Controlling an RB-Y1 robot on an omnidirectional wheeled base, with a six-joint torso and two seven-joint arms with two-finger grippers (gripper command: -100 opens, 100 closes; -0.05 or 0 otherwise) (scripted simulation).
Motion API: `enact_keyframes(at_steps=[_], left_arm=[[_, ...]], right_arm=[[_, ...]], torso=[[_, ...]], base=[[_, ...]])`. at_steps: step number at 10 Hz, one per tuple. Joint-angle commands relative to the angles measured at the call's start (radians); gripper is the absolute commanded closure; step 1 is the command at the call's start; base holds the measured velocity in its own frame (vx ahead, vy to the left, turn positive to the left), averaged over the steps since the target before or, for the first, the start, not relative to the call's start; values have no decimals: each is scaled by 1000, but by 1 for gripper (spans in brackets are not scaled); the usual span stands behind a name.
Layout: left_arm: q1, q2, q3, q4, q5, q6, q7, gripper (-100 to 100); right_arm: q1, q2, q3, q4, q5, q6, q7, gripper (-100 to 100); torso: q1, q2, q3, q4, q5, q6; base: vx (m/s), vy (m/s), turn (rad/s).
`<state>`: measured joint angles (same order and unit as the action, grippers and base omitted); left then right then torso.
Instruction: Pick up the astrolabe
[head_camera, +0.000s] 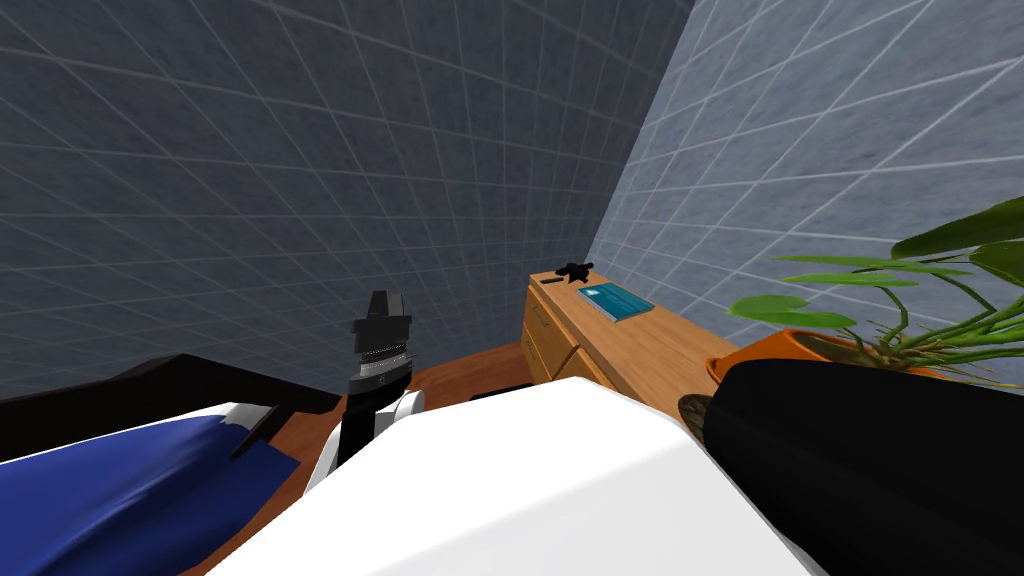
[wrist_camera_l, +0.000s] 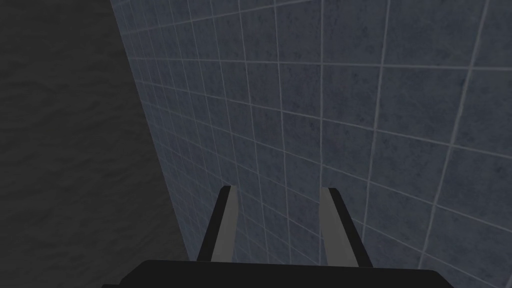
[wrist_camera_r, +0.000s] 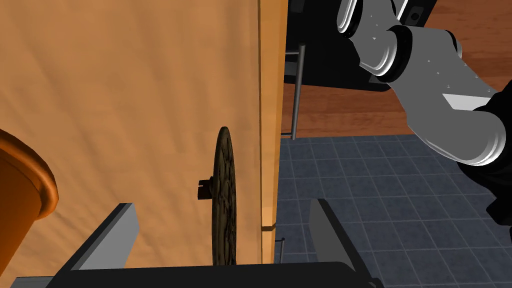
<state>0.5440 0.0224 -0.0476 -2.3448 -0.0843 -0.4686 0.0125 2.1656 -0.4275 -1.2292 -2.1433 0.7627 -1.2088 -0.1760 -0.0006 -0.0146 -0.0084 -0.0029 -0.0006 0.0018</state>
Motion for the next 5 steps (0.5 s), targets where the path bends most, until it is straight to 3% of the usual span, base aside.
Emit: enact_keyframes(at_steps=[1, 2, 5], left_arm=[[0, 0, 0, 0, 0, 0, 0, 0], [0, 0, 0, 0, 0, 0, 0, 0], [0, 0, 0, 0, 0, 0, 0, 0]], right_arm=[[50, -11, -36, -4, 3, -19, -8, -100], [56, -11, -36, -4, 3, -19, -8, -100], [134, -22, -70, -9, 4, -37, -17, -100]], torso=[[0, 0, 0, 0, 0, 0], [1, 0, 0, 0, 0, 0], [1, 0, 0, 0, 0, 0]], base=[[103, 13, 153], [92, 2, 34], [95, -4, 48]])
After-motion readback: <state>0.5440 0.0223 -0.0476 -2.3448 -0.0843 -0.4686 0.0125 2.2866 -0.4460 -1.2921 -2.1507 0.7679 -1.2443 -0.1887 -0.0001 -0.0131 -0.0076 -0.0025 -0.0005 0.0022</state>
